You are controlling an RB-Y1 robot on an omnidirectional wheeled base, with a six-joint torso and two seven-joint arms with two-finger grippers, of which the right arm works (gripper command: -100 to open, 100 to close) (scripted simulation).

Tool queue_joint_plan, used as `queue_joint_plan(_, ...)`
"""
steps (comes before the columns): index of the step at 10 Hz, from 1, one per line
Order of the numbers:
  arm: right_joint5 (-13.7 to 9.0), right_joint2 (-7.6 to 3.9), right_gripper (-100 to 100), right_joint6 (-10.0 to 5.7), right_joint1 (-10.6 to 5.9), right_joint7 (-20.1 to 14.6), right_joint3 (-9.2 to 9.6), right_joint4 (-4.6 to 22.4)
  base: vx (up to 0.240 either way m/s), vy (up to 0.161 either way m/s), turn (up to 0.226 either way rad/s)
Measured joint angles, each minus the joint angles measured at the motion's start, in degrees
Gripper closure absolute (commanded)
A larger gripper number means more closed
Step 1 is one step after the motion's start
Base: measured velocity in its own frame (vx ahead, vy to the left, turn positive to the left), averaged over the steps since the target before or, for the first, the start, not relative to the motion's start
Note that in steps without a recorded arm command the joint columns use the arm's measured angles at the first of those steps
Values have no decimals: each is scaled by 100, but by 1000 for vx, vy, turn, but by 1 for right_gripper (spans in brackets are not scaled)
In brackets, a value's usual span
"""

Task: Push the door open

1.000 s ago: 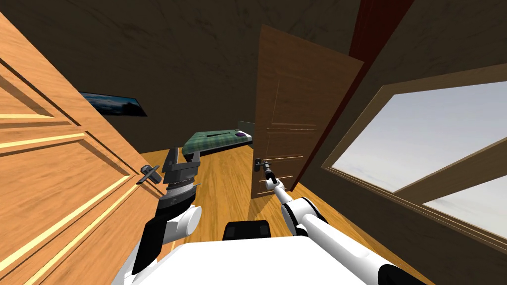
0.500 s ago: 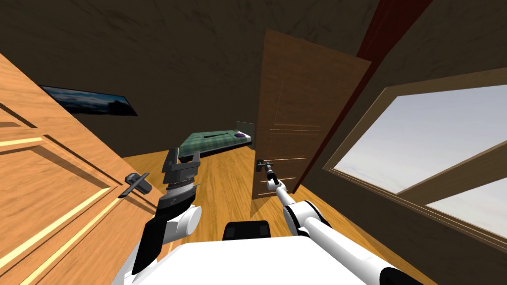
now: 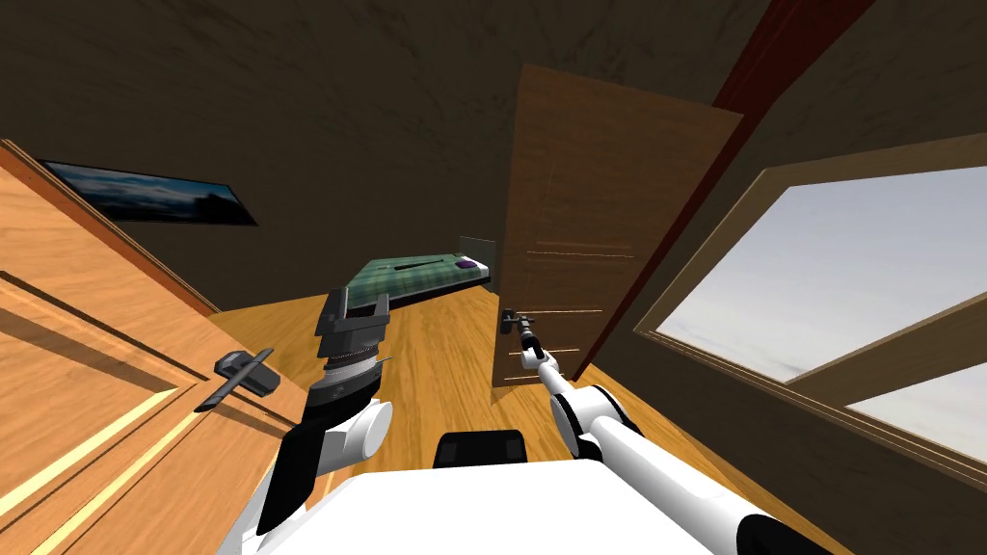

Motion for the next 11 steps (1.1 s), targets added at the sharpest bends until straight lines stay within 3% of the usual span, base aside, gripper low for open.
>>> queue_joint_plan(2, -14, -29, 100, 67, 110, 20, -38, -223, 83, 40, -26)
queue_joint_plan(5, -67, -82, 100, -43, 50, 56, -150, 7, 144, 86, -48)
queue_joint_plan(6, -78, -94, 100, 10, 130, 82, -180, -148, 145, 73, -42)
queue_joint_plan(8, -117, -153, 100, -13, 114, 100, -261, -83, 171, 96, -59)
queue_joint_plan(9, -145, -147, 100, 95, 199, 164, -331, -263, 188, 118, -65)
queue_joint_plan(10, -169, -191, 100, 81, 170, 182, -378, -196, 182, 147, -67)
queue_joint_plan(11, -196, -258, 100, -43, 71, 166, -429, 31, 123, 101, -62)
